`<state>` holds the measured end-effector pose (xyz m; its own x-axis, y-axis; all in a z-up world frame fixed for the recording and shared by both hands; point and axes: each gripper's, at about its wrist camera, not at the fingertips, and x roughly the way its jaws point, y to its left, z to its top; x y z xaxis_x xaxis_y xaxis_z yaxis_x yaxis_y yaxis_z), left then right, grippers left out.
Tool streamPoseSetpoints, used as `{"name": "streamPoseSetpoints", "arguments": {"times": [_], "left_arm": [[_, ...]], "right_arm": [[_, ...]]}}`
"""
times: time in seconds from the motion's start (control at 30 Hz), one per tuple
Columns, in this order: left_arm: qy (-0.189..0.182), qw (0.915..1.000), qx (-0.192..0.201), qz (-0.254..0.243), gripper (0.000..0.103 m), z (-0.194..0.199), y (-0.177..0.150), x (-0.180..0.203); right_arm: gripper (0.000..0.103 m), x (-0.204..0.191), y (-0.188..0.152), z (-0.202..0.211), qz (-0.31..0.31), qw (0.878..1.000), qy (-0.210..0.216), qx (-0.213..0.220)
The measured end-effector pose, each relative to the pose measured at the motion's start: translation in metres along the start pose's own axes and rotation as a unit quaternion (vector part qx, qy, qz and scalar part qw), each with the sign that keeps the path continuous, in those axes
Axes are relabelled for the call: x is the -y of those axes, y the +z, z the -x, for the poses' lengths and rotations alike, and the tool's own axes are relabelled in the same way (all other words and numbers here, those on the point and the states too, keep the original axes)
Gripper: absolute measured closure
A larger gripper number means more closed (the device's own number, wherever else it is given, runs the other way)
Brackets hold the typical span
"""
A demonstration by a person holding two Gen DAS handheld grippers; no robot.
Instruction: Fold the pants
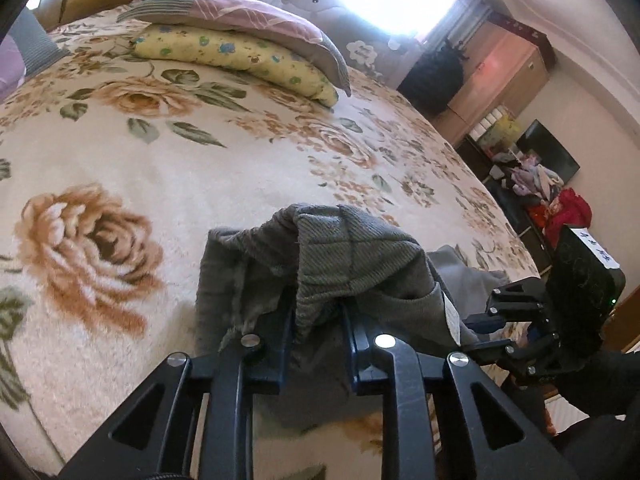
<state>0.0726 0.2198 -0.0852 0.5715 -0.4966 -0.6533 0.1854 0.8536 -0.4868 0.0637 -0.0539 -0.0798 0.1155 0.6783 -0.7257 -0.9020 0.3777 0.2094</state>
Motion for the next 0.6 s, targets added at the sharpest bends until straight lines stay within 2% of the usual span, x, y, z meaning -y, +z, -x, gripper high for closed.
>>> {"name": "streamPoseSetpoints", "arguments": {"times": [0.07,0.17,0.4,0.5,0.6], "left_arm": [[0.007,1.0000,0.007,0.000,0.077,0.002,-0.001,0.001],[0.014,0.9998,0.012,-0.011,0.077,-0.001,0.004,0.004],[0.024,0.9975,0.045,-0.048,0.077,-0.027,0.048,0.018],[0.030,0.9965,0.060,-0.050,0.077,-0.025,0.042,0.020],[0.031,0.9967,0.069,-0.029,0.077,-0.009,0.014,0.008]], "right_arm": [[0.084,-0.002,-0.001,-0.002,0.000,1.000,0.003,-0.003],[0.084,-0.008,-0.002,0.000,0.008,1.000,-0.018,0.007],[0.084,-0.002,0.009,0.020,-0.015,0.996,-0.064,0.058],[0.084,-0.007,0.014,0.019,-0.004,0.995,-0.077,0.058],[0.084,-0.019,0.009,0.009,0.027,0.996,-0.079,0.037]]}}
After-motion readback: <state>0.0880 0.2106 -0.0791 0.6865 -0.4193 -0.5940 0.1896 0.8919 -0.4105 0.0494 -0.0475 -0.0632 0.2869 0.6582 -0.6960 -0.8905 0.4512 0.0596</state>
